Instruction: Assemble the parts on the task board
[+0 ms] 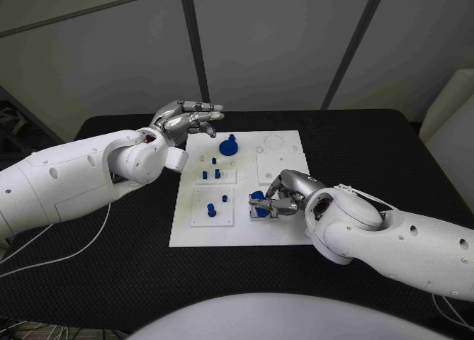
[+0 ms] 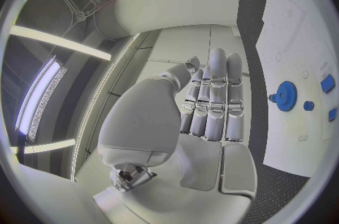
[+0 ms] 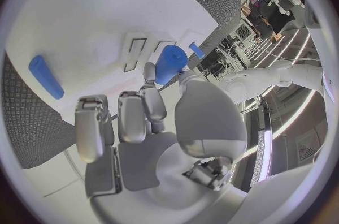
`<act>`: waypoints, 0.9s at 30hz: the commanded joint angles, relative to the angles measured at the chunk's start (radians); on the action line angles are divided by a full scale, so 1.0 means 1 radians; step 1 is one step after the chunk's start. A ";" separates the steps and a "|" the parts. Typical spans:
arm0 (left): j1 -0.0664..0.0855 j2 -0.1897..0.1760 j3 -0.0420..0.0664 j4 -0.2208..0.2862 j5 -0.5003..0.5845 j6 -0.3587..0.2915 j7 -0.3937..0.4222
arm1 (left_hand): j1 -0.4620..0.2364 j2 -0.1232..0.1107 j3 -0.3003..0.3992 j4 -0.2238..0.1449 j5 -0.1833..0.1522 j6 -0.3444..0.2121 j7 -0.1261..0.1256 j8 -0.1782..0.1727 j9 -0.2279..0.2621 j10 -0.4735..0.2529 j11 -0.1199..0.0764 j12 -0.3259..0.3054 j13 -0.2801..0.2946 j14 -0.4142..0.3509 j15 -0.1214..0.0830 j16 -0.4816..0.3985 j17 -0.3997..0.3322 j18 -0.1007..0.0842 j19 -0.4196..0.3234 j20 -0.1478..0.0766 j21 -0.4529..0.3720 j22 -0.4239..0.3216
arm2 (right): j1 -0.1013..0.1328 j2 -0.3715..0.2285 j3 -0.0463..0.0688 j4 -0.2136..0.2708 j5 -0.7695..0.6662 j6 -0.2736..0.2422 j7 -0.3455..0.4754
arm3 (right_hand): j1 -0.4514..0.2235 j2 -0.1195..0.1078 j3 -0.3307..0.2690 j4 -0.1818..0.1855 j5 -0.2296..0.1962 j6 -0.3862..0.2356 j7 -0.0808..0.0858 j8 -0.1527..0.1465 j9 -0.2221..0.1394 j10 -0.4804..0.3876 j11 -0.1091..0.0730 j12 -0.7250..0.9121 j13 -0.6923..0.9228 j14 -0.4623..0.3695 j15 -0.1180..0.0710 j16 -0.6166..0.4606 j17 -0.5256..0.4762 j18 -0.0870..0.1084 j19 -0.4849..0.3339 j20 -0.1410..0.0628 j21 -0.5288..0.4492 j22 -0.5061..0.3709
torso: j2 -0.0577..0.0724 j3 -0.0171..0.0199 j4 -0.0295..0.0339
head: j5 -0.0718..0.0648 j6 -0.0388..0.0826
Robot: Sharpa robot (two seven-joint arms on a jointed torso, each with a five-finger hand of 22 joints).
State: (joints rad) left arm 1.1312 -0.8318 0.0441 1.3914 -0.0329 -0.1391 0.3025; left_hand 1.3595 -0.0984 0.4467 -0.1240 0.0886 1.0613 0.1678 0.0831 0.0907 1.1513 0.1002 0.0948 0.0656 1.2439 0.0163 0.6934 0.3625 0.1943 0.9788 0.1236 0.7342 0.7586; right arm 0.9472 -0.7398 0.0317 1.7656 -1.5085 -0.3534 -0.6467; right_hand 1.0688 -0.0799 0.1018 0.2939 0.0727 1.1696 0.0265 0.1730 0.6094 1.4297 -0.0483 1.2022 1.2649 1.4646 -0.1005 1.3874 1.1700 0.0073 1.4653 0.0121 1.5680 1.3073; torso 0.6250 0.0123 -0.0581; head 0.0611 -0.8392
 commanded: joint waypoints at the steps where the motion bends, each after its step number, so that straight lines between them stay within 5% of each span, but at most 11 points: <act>1: 0.001 0.000 0.001 0.000 0.002 0.012 0.003 | -0.002 0.004 -0.005 0.002 -0.006 0.001 0.005 -0.005 0.001 -0.002 0.008 -0.004 0.001 -0.001 0.003 -0.006 -0.002 -0.012 -0.004 0.000 -0.005 -0.001 | 0.002 0.003 0.001 -0.002 -0.012 -0.017 -0.020 | -0.040 -0.019 -0.023 0.001 -0.024 0.004 -0.004 -0.010 0.007 0.000 0.001 -0.012 -0.006 0.035 -0.010 -0.004 -0.005 -0.007 0.106 -0.009 0.003 0.263 | 0.000 0.0008 -0.0007 | 0.002 0.000; 3: 0.001 0.000 0.001 0.000 0.002 0.013 0.003 | -0.002 0.004 -0.005 0.002 -0.006 0.001 0.005 -0.005 0.001 -0.002 0.008 -0.004 0.001 -0.001 0.003 -0.006 -0.002 -0.012 -0.004 0.000 -0.005 -0.001 | 0.002 0.004 0.001 -0.002 -0.015 -0.021 -0.023 | -0.071 -0.035 -0.046 0.002 -0.026 0.003 -0.004 -0.013 0.011 -0.001 0.001 -0.016 -0.008 0.034 -0.011 -0.006 -0.008 -0.007 0.106 -0.011 0.003 0.263 | 0.000 0.0006 -0.0005 | 0.002 -0.001; 8: 0.001 0.001 0.001 -0.001 0.002 0.013 0.002 | -0.002 0.004 -0.005 0.002 -0.006 0.001 0.005 -0.005 0.001 -0.002 0.008 -0.004 0.001 -0.001 0.003 -0.006 -0.002 -0.012 -0.004 0.000 -0.005 -0.001 | 0.002 0.006 0.001 -0.001 -0.021 -0.024 -0.027 | -0.138 -0.031 -0.134 -0.001 -0.026 -0.001 -0.004 -0.021 0.024 -0.006 0.001 -0.031 -0.014 0.031 -0.011 -0.012 -0.016 -0.007 0.106 -0.013 0.003 0.263 | 0.000 0.0010 -0.0014 | 0.002 -0.001; 17: 0.001 0.001 0.000 -0.001 0.002 0.013 0.001 | -0.002 0.004 -0.005 0.002 -0.006 0.001 0.005 -0.005 0.001 -0.002 0.008 -0.004 0.001 -0.001 0.003 -0.006 -0.002 -0.012 -0.004 0.000 -0.005 -0.001 | 0.002 0.002 0.001 0.003 -0.039 -0.027 -0.031 | -0.144 -0.023 -0.183 -0.002 -0.026 -0.002 -0.003 -0.026 0.034 -0.008 0.001 -0.040 -0.018 0.030 -0.011 -0.017 -0.021 -0.007 0.106 -0.013 0.003 0.263 | -0.001 0.0007 -0.0012 | 0.000 -0.002; 21: 0.001 0.000 0.000 -0.001 0.002 0.013 0.000 | -0.002 0.004 -0.005 0.002 -0.006 0.001 0.005 -0.005 0.001 -0.002 0.008 -0.004 0.001 -0.001 0.003 -0.006 -0.002 -0.012 -0.004 0.000 -0.005 -0.001 | 0.002 -0.005 0.001 0.011 -0.046 -0.010 -0.020 | -0.010 -0.002 -0.167 -0.041 -0.023 -0.001 -0.002 -0.032 0.045 -0.007 0.002 -0.041 -0.015 0.031 -0.009 -0.018 -0.021 -0.007 0.106 -0.011 0.003 0.263 | -0.001 0.0010 -0.0002 | 0.000 -0.003; 27: 0.000 -0.002 0.000 0.000 0.002 0.013 0.000 | -0.002 0.004 -0.005 0.002 -0.006 0.001 0.005 -0.005 0.001 -0.002 0.008 -0.004 0.001 -0.001 0.003 -0.006 -0.002 -0.012 -0.004 0.000 -0.005 -0.001 | 0.002 -0.019 0.001 0.033 -0.048 0.018 0.002 | 0.136 -0.008 -0.164 -0.116 -0.023 0.007 -0.004 -0.035 0.059 -0.004 0.001 -0.037 -0.007 0.034 -0.010 -0.014 -0.010 -0.007 0.106 -0.010 0.003 0.263 | 0.000 0.0012 -0.0008 | 0.002 -0.005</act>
State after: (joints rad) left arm 1.1304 -0.8336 0.0433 1.3899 -0.0329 -0.1371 0.3002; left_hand 1.3595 -0.0985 0.4468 -0.1241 0.0886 1.0613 0.1678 0.0831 0.0907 1.1513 0.1002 0.0948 0.0653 1.2439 0.0163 0.6934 0.3626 0.1944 0.9788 0.1235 0.7343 0.7588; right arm 0.9477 -0.7573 0.0320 1.7914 -1.5419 -0.3576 -0.6678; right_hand 1.1914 -0.0871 -0.0625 0.1848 0.0493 1.1748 0.0216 0.1431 0.6672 1.4294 -0.0484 1.1676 1.2568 1.4683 -0.1039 1.3732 1.1587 0.0075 1.4653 0.0048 1.5680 1.3073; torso 0.6245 0.0132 -0.0591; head 0.0614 -0.8436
